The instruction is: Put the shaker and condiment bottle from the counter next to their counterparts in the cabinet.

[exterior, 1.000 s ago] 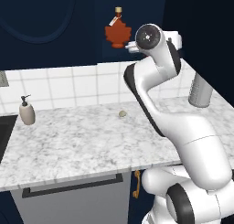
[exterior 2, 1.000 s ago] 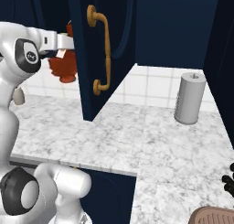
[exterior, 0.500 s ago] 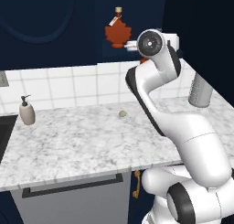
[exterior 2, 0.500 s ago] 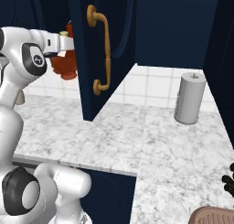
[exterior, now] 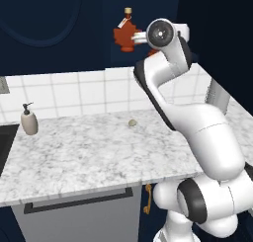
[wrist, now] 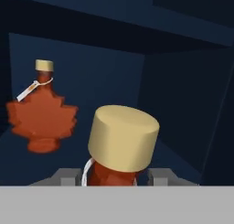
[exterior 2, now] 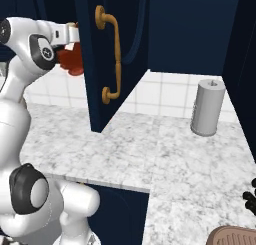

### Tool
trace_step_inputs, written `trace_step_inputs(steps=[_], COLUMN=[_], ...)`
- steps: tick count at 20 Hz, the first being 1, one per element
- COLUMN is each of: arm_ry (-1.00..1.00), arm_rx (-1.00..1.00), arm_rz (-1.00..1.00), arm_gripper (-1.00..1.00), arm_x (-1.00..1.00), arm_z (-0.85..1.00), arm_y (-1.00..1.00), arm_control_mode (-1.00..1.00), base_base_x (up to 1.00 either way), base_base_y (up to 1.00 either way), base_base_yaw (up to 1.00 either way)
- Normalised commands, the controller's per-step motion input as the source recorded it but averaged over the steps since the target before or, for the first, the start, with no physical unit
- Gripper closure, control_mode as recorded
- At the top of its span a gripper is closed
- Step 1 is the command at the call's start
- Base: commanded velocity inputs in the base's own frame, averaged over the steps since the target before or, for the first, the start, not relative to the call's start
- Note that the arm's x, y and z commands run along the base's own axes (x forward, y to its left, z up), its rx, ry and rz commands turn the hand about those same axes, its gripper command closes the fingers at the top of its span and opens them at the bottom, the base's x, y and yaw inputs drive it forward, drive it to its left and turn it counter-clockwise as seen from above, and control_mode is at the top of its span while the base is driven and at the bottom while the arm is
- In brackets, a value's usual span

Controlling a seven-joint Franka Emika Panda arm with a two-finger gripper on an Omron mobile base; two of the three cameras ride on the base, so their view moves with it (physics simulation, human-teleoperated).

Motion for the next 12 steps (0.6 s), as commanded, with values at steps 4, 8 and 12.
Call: trace_step_inputs(steps=[4,8,12], arm_ry=[-0.04,-0.06,-0.1], arm_rx=[0.0,0.0,0.01], arm_rz=[0.08,0.09,0.1], arm_gripper=[1.0,1.0,1.0], arm_x=[0.53,0.56,0.51], arm_z=[0.07,0.06,0.17], arm_y=[0.15,0.04,0.0], arm_control_mode=[-1.0,-1.0,-1.0], base_base_x=[0.0,0.0,0.0], base_base_y=[0.0,0.0,0.0], base_base_yaw=[0.0,0.0,0.0])
